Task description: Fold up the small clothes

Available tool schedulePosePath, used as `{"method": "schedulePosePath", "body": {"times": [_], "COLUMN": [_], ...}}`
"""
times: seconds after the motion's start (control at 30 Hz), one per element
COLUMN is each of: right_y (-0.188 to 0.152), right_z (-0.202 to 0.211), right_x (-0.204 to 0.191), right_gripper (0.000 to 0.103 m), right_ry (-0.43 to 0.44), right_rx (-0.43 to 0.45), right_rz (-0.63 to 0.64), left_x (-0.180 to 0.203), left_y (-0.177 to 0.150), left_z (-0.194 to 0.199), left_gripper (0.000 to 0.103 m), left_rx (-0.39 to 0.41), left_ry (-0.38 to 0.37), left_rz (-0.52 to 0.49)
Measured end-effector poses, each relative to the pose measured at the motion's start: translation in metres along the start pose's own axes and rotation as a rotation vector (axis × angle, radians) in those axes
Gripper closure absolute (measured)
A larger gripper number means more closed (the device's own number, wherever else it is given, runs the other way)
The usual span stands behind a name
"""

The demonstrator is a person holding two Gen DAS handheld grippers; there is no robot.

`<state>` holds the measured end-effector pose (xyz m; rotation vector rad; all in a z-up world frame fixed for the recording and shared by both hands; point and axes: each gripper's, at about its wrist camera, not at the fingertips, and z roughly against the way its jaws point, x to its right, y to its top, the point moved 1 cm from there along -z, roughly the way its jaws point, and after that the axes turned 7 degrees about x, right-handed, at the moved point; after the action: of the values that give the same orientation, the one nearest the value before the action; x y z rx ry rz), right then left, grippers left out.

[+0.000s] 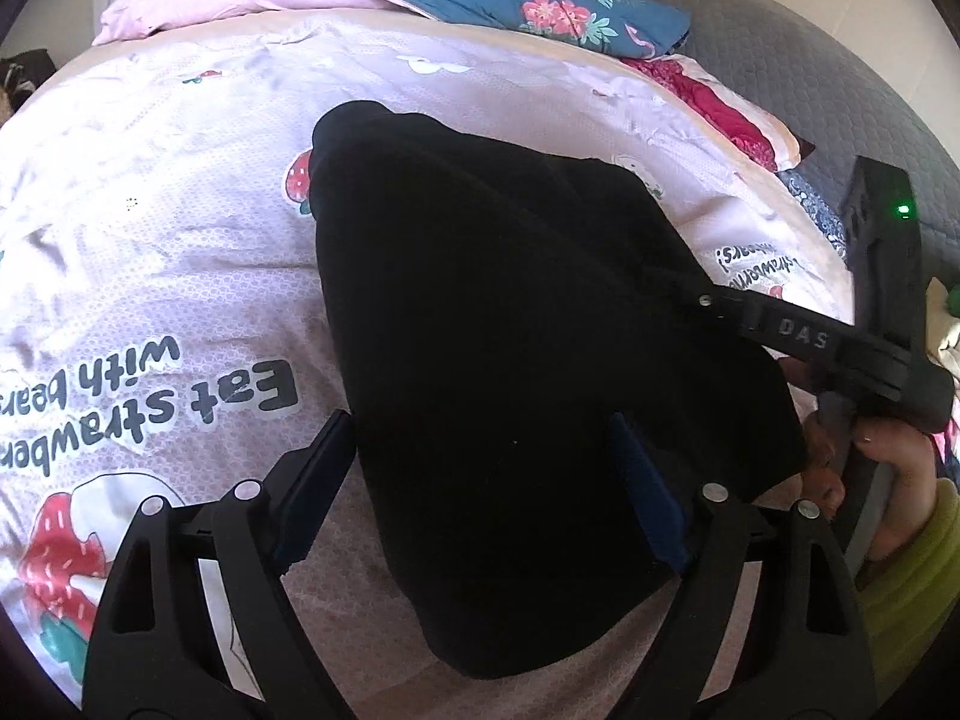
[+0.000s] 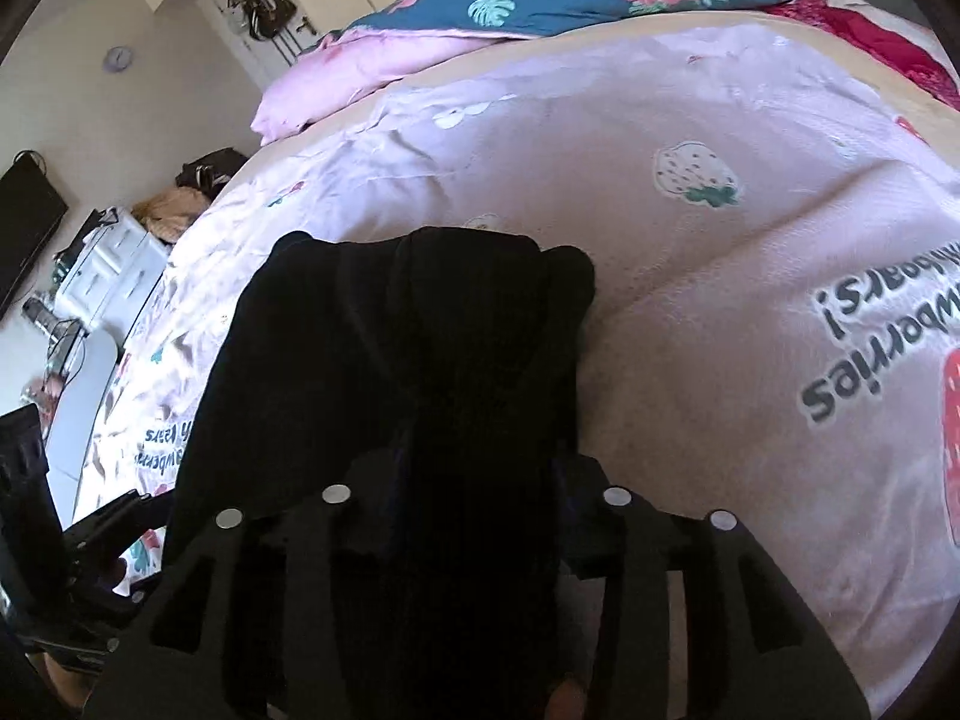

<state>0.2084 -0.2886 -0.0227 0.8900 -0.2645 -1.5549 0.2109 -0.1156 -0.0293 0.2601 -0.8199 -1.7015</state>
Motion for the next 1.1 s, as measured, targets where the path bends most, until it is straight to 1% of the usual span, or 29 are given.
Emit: {"method": "schedulePosePath", "body": {"times": [0.07, 0.1, 0.13, 0.17, 0.2, 0.27, 0.33, 0.4, 0.53, 0.57, 0.6, 0.63, 0.67, 0.73, 0.77, 0.8, 0.83, 0.87, 0.97, 1.03, 1.1], "right_y": [0.001, 0.001, 0.001, -0.001, -0.003, -0.009, -0.014, -0.023, -0.036, -0.039, -0.042, -0.044, -0.044, -0.045, -0.047, -0.048, -0.048, -0.049, -0.052, -0.055, -0.058], "right_z": [0.009, 0.015, 0.017, 0.021, 0.024, 0.03, 0.035, 0.042, 0.052, 0.054, 0.055, 0.056, 0.059, 0.06, 0.057, 0.055, 0.057, 0.059, 0.072, 0.08, 0.094], "right_x": [-0.002, -0.006, -0.008, -0.01, -0.011, -0.011, -0.011, -0.01, -0.005, -0.005, -0.005, -0.007, -0.012, -0.016, -0.016, -0.016, -0.014, -0.014, -0.015, -0.02, -0.027], "right_gripper": [0.062, 0.059, 0.058, 0.055, 0.049, 0.043, 0.041, 0.035, 0.035, 0.039, 0.068, 0.082, 0.084, 0.085, 0.08, 0.064, 0.054, 0.042, 0.04, 0.033, 0.022], "right_ry": [-0.021, -0.038, -0.045, -0.05, -0.048, -0.046, -0.055, -0.058, -0.064, -0.054, -0.027, 0.004, -0.014, -0.041, -0.071, -0.112, -0.15, -0.163, -0.167, -0.2, -0.23], "right_rx": [0.009, 0.015, 0.015, 0.008, -0.003, -0.012, -0.018, -0.024, -0.022, -0.025, -0.033, -0.039, -0.029, -0.019, -0.03, -0.035, -0.023, -0.016, 0.021, 0.053, 0.097], "right_rz": [0.02, 0.038, 0.044, 0.047, 0.043, 0.041, 0.04, 0.024, 0.004, 0.001, 0.002, 0.002, 0.028, 0.058, 0.06, 0.06, 0.059, 0.057, 0.054, 0.09, 0.128], "left_x": [0.0, 0.0, 0.0, 0.0, -0.001, -0.001, 0.0, 0.0, 0.0, -0.001, -0.002, -0.003, -0.003, -0.003, -0.003, -0.003, -0.003, -0.003, -0.002, -0.001, 0.0], "left_y": [0.0, 0.0, -0.001, -0.002, -0.004, -0.005, -0.006, -0.008, -0.01, -0.011, -0.012, -0.014, -0.015, -0.017, -0.018, -0.018, -0.018, -0.019, -0.02, -0.02, -0.021], "left_z": [0.001, 0.002, 0.003, 0.005, 0.008, 0.012, 0.014, 0.017, 0.02, 0.021, 0.02, 0.021, 0.022, 0.025, 0.026, 0.027, 0.03, 0.032, 0.04, 0.045, 0.052], "left_gripper": [0.025, 0.025, 0.025, 0.025, 0.025, 0.025, 0.025, 0.025, 0.025, 0.025, 0.025, 0.025, 0.025, 0.025, 0.025, 0.025, 0.025, 0.025, 0.025, 0.025, 0.021], "left_rx": [0.0, 0.001, 0.003, 0.004, 0.006, 0.011, 0.012, 0.013, 0.011, 0.009, 0.007, 0.003, 0.004, 0.009, 0.008, 0.007, 0.01, 0.014, 0.022, 0.03, 0.039], "left_ry": [-0.001, -0.002, -0.001, 0.001, 0.001, -0.002, -0.004, -0.008, -0.008, -0.011, -0.014, -0.021, -0.02, -0.021, -0.022, -0.025, -0.026, -0.025, -0.023, -0.024, -0.023], "left_rz": [0.003, 0.005, 0.005, 0.005, 0.007, 0.009, 0.01, 0.008, 0.007, 0.012, 0.017, 0.027, 0.031, 0.03, 0.032, 0.034, 0.035, 0.034, 0.027, 0.022, 0.022]}}
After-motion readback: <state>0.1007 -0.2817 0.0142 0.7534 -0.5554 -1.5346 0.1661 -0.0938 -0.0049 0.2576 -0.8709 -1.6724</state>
